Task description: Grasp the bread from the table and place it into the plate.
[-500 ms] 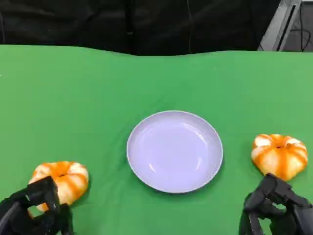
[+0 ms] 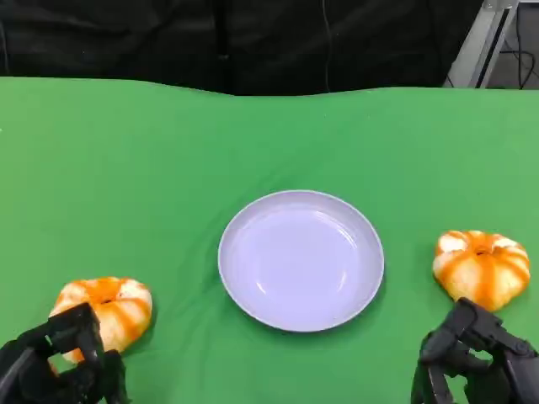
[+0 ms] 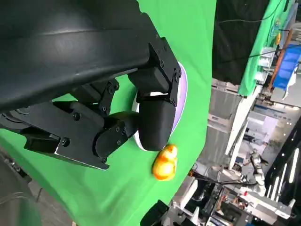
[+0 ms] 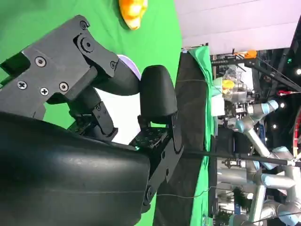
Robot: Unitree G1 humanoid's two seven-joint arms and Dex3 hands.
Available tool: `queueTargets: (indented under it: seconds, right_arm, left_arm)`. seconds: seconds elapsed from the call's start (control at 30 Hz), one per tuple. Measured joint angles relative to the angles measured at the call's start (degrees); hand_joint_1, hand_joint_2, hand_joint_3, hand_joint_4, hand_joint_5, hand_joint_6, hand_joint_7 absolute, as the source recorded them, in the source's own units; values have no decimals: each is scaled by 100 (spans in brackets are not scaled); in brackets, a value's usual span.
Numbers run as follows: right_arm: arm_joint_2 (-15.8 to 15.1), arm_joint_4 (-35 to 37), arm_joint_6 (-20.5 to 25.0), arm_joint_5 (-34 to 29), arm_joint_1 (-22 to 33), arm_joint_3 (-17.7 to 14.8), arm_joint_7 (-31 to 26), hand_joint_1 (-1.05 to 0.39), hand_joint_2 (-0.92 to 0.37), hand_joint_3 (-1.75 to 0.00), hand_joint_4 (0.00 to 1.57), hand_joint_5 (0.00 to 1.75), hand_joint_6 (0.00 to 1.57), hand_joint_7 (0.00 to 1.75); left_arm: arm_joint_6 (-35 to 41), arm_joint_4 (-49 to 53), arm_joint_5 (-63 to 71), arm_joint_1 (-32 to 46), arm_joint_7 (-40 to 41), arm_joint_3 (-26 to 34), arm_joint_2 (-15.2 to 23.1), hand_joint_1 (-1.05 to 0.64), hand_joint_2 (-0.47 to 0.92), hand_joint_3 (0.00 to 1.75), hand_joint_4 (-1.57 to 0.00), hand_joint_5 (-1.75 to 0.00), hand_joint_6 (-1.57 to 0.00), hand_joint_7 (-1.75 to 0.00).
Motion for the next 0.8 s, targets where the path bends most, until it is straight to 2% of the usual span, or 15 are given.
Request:
queueTargets:
  seconds: [0.13, 0.27, 0.37, 0.4, 0.43, 0.47, 0.53, 0.57, 0.63, 0.67, 0.73, 0.8]
  right_arm:
    - [0, 0, 0, 4, 0, 0, 3, -14, -45, -136, 84, 175, 76, 161]
    - [0, -2, 0, 4, 0, 0, 2, -15, -45, -137, 84, 175, 76, 160]
    - [0, -3, 0, 6, 0, 0, 3, -15, -45, -137, 84, 175, 75, 160]
    - [0, -3, 0, 7, 0, 0, 3, -15, -45, -137, 84, 175, 75, 160]
    - [0, -3, 0, 7, 0, 0, 3, -14, -46, -137, 84, 175, 75, 160]
    - [0, -3, 0, 7, 0, 0, 3, -14, -46, -137, 84, 175, 75, 160]
    - [0, -2, 0, 6, -3, 0, 6, -14, -46, -136, 84, 175, 75, 161]
    - [0, -1, 0, 6, -2, 0, 8, -14, -46, -136, 84, 175, 75, 161]
    - [0, -1, 0, 5, -3, 0, 9, -14, -46, -136, 84, 175, 75, 161]
    - [1, -1, 0, 4, -3, 0, 8, -14, -46, -136, 84, 175, 75, 161]
    - [1, -1, 0, 4, -7, -1, 8, -14, -46, -135, 84, 175, 75, 161]
    - [3, 2, 0, 4, -19, 0, 9, -14, -46, -135, 84, 175, 75, 161]
  left_arm:
    - [-35, 1, 3, 0, 0, -5, 0, -3, 69, 94, -80, -175, -75, -152]
    - [-58, 1, 27, 5, 2, -12, 0, -7, 66, 86, -67, -166, -69, -128]
    - [-91, 0, 92, 21, 3, -19, 0, -8, 64, 87, -65, -163, -69, -122]
    - [-92, 0, 96, 28, 3, -19, 0, -16, 72, 67, -61, -130, -65, -95]
    - [-142, 0, 142, 39, 10, -22, 0, -22, 83, 40, -62, -101, -71, -63]
    - [-238, -3, 210, 54, 27, -23, 0, -23, 88, 30, -63, -91, -73, -51]
    - [-537, -17, 493, 79, 129, -39, -1, -42, 91, 20, -52, -38, -69, -16]
    - [-843, -24, 770, 104, 245, -66, -1, -50, 92, 22, -48, -27, -66, -8]
    - [-1636, 0, 1436, 119, 553, -115, -6, -59, 92, 26, -42, -15, -61, -2]
    - [-2124, 44, 1833, 113, 759, -138, -7, -61, 92, 26, -41, -14, -61, -1]
    - [-2953, 151, 2588, 92, 1207, -180, -5, -73, 92, 28, -28, -5, -49, 0]
    - [-3389, 149, 3591, 87, 1834, -208, 7, -77, 92, 23, -26, -3, -49, -1]
